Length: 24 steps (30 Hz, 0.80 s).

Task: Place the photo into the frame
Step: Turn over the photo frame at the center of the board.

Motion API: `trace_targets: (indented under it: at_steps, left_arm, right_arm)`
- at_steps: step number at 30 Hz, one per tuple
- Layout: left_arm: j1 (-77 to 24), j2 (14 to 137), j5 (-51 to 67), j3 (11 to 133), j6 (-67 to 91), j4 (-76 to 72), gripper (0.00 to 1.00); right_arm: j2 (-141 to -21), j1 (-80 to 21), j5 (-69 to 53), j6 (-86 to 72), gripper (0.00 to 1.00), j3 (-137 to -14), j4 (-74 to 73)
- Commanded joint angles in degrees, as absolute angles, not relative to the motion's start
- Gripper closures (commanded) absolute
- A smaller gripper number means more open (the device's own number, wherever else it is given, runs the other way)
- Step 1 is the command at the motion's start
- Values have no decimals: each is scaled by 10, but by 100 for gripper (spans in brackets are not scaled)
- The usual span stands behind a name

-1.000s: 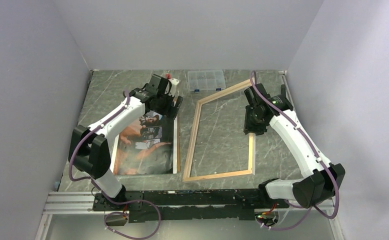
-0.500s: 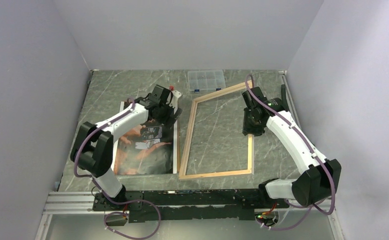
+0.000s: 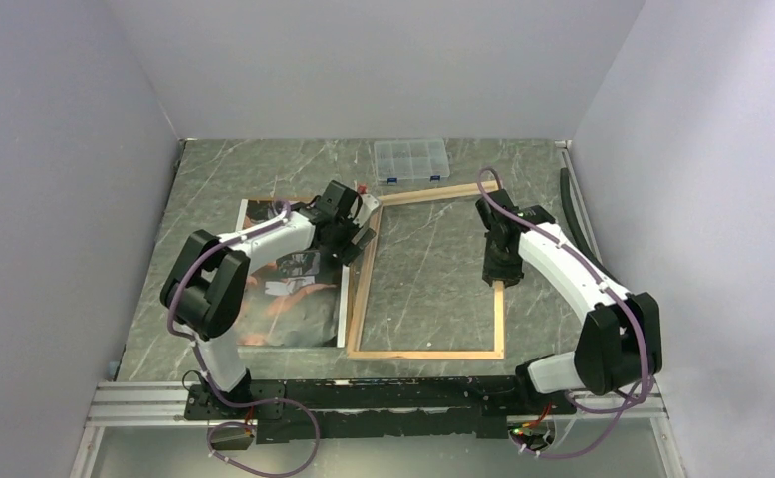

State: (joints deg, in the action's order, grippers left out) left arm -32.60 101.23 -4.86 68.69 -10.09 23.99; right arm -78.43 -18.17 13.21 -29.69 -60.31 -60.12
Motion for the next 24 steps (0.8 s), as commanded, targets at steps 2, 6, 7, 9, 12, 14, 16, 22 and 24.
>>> trace_targets:
  at_steps: [2, 6, 7, 9, 12, 14, 16, 22, 24]
  left_arm:
    - [-328, 1027, -82, 662, -148, 196, 8]
    - [-334, 1029, -93, 648, -162, 178, 8]
    - [-337, 1029, -97, 644, -165, 172, 8]
    - [-340, 1029, -103, 640, -172, 170, 8]
    - [-345, 1024, -92, 637, -169, 170, 8]
    - [-351, 1021, -92, 633, -171, 166, 8]
    - [-356, 1022, -95, 627, -174, 161, 8]
    - [-362, 1024, -99, 608, -181, 144, 8]
    - [-364, 1022, -99, 604, -182, 143, 8]
  right_arm:
    - [-799, -181, 172, -343, 68, -583, -551]
    - [-825, -179, 196, -351, 68, -584, -524]
    - [-835, -180, 202, -353, 69, -588, -518]
    - [-860, -179, 215, -355, 69, -598, -511]
    - [-889, -179, 232, -345, 70, -611, -501]
    - [-906, -179, 232, -335, 70, -613, -493]
    - [-913, -178, 228, -332, 70, -610, -486]
    - [-917, -179, 197, -324, 66, -576, -449]
    - [-928, -178, 186, -321, 63, -573, -440]
